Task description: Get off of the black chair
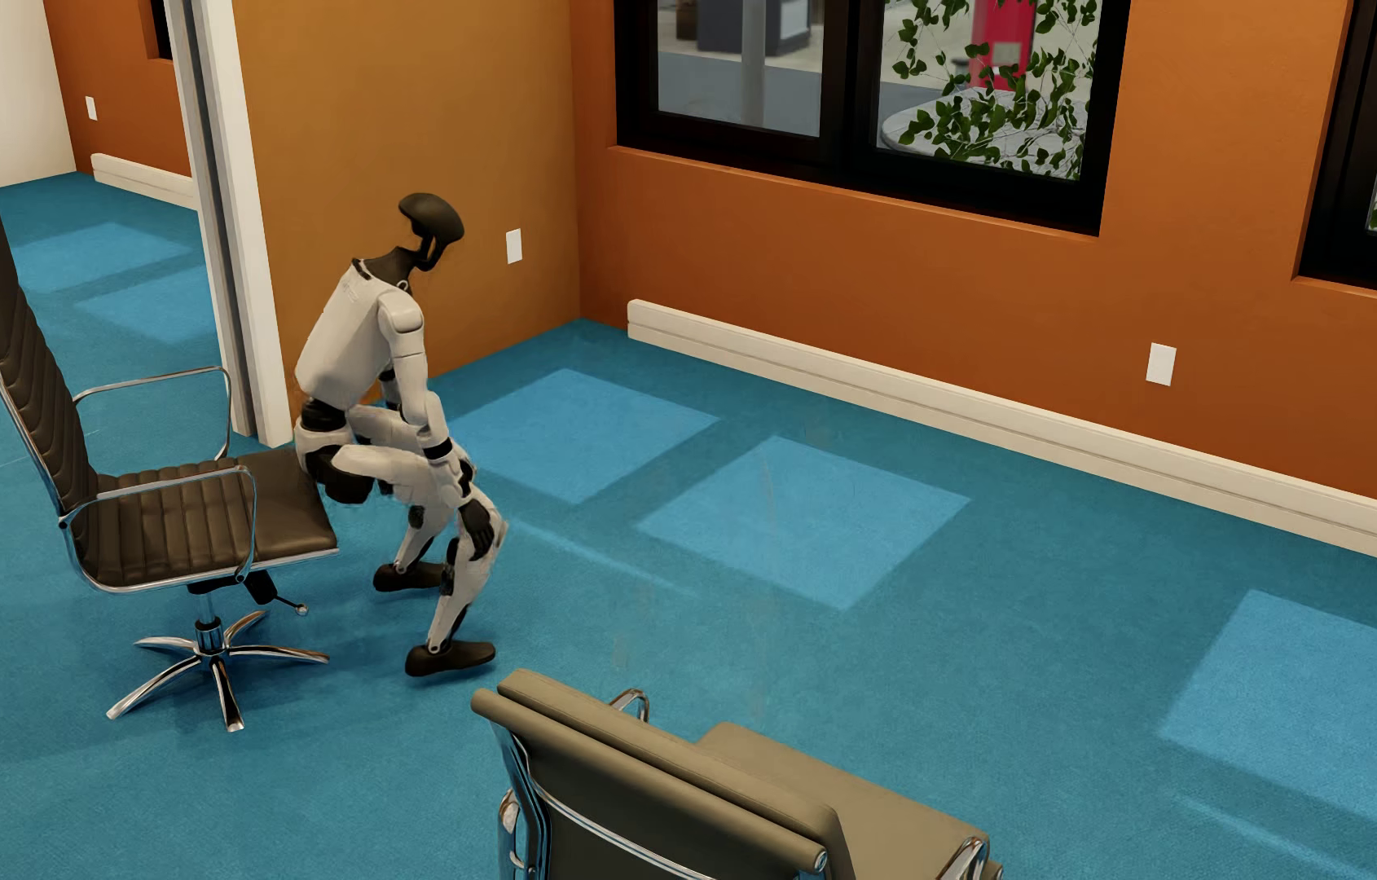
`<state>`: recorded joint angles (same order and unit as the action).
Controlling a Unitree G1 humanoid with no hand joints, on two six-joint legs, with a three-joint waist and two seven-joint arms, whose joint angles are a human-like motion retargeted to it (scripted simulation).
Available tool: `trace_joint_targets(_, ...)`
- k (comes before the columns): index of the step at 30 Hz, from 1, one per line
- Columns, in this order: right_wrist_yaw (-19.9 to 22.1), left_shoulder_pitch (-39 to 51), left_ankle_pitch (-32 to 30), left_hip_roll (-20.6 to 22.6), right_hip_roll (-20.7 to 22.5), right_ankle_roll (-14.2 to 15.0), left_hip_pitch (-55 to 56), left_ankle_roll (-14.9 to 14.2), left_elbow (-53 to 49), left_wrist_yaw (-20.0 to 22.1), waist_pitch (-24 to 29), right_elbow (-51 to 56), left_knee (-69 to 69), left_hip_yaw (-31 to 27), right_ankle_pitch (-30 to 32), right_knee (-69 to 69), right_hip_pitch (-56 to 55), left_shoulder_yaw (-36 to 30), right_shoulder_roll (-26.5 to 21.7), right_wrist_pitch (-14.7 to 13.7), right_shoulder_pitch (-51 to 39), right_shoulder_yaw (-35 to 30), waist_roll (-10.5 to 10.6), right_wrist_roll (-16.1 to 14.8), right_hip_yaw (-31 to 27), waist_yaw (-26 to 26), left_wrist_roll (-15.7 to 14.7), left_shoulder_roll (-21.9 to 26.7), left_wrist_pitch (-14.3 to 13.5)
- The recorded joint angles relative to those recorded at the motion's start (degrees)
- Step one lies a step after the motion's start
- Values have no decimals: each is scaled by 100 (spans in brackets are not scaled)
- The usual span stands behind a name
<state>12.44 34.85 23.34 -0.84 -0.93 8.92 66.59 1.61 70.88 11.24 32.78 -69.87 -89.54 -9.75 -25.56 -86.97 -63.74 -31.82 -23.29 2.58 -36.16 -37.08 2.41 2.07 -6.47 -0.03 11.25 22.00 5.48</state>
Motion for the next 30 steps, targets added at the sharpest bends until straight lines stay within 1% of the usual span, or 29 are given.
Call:
trace_joint_targets(2,-9,-482,-61,-43,12,-48,-705,32,33,-24,-288,-1,829,160,92,855,676,135,-20,1,341,134,5,35,131,-8,95,-18,19)
trace_joint_targets(3,-35,-739,-65,-59,16,-41,-1118,60,65,-105,-442,1,1294,253,160,1360,1083,210,-46,15,542,234,17,60,187,-5,185,-27,58)
trace_joint_targets(4,-104,-1019,-69,-45,3,-16,-1561,71,80,-213,-629,36,1811,330,261,1904,1511,294,-91,30,783,327,11,118,227,-13,253,-29,80)
trace_joint_targets(6,-170,-1622,-114,63,-29,94,-2525,88,55,-294,-1040,100,2948,418,534,3019,2387,352,-223,27,1343,490,-29,264,311,11,346,-22,52)
trace_joint_targets(7,-213,-1909,-166,115,-44,216,-3028,107,9,-339,-1216,107,3523,448,933,3593,2829,391,-285,21,1596,551,-66,329,351,19,417,12,17)
trace_joint_targets(8,-280,-2173,-479,133,-70,260,-3534,105,-20,-429,-1377,117,4095,498,1276,4062,3221,461,-349,27,1843,604,-100,370,383,41,449,40,0)
trace_joint_targets(9,-395,-2404,-868,100,-118,386,-3988,84,-34,-515,-1545,114,4685,582,1521,4277,3459,604,-402,29,2034,645,-114,449,408,32,447,68,-15)
trace_joint_targets(11,-526,-2746,-1133,-13,-271,1020,-4817,-38,37,-470,-1812,48,5661,819,1930,4160,3564,922,-450,59,2210,749,-113,499,476,-55,377,114,-17)
trace_joint_targets(12,-507,-2874,-1203,-87,-345,1186,-5211,-101,107,-406,-1911,29,6071,972,2095,4044,3555,1036,-457,66,2273,818,-104,500,538,-95,340,140,8)
trace_joint_targets(13,-506,-2992,-1222,-154,-406,1201,-5601,-150,170,-386,-1969,24,6413,1120,2149,4148,3629,1103,-460,73,2313,858,-75,495,599,-162,322,168,29)
trace_joint_targets(14,-505,-3035,-1211,-208,-482,1133,-5927,-176,287,-434,-2034,3,6677,1223,2070,4413,3704,1137,-470,64,2340,913,-39,463,661,-199,334,179,29)
trace_joint_targets(15,-510,-3039,-1178,-265,-543,986,-6188,-224,385,-477,-2112,-12,6861,1311,2008,4873,3786,1174,-472,72,2374,969,-27,454,688,-213,364,192,44)
trace_joint_targets(16,-501,-3035,-1155,-297,-598,883,-6459,-260,430,-482,-2199,-32,7078,1414,2079,5429,3873,1238,-475,90,2411,986,-39,430,696,-217,383,208,70)
trace_joint_targets(17,-513,-3023,-1089,-322,-660,841,-6712,-280,425,-481,-2280,-56,7231,1501,2148,5915,3929,1313,-496,118,2434,984,-38,387,718,-216,341,209,65)
trace_joint_targets(19,-598,-2944,-955,-417,-729,608,-7129,-309,377,-431,-2412,-135,7356,1613,2197,6742,4036,1397,-572,119,2459,955,24,461,763,-180,290,177,-28)
trace_joint_targets(20,-634,-2927,-936,-505,-724,515,-7361,-390,324,-374,-2458,-171,7410,1660,2199,6887,4132,1441,-591,130,2465,953,67,504,825,-189,270,166,-68)
trace_joint_targets(21,-654,-2913,-996,-606,-701,646,-7553,-500,246,-315,-2486,-169,7423,1707,2310,6644,4184,1471,-567,133,2478,980,68,516,907,-209,222,193,-107)
trace_joint_targets(22,-702,-2915,-1100,-780,-606,664,-7695,-689,174,-204,-2489,-177,7311,1784,2434,6488,4211,1514,-512,110,2472,1017,90,573,989,-220,137,216,-180)
trace_joint_targets(23,-663,-2977,-1340,-977,-449,529,-7723,-921,112,-133,-2512,-189,6994,1798,2661,6395,4302,1557,-435,104,2490,957,107,575,998,-242,110,246,-219)
trace_joint_targets(24,-652,-3041,-1717,-1136,-312,272,-7566,-1171,66,-119,-2549,-173,6386,1702,2502,6417,4515,1568,-392,121,2554,889,97,623,978,-229,117,269,-216)
trace_joint_targets(25,-648,-3047,-2266,-1255,-200,30,-7216,-1312,39,-133,-2549,-143,5542,1576,2450,6608,4803,1683,-416,131,2575,822,132,672,1008,-167,127,240,-194)
trace_joint_targets(26,-630,-3038,-2723,-1298,-87,-202,-6791,-1275,23,-76,-2486,-85,4669,1424,2515,6917,5151,1803,-488,141,2558,729,188,753,1070,-60,99,171,-184)
trace_joint_targets(27,-586,-3069,-2517,-1253,-18,-262,-6324,-1183,10,27,-2399,-33,3848,1245,2476,7080,5416,1928,-558,133,2519,602,196,773,1128,73,72,96,-197)
trace_joint_targets(28,-517,-3122,-2323,-1093,6,-256,-5883,-1110,9,45,-2314,-34,3327,1098,2420,7148,5611,2065,-610,138,2439,443,179,740,1154,198,69,11,-182)
trace_joint_targets(30,-428,-3261,-1885,-674,69,-341,-5109,-889,68,-153,-2251,-74,3264,860,2220,7322,5993,2216,-690,147,2297,324,156,674,1151,429,237,-122,-104)
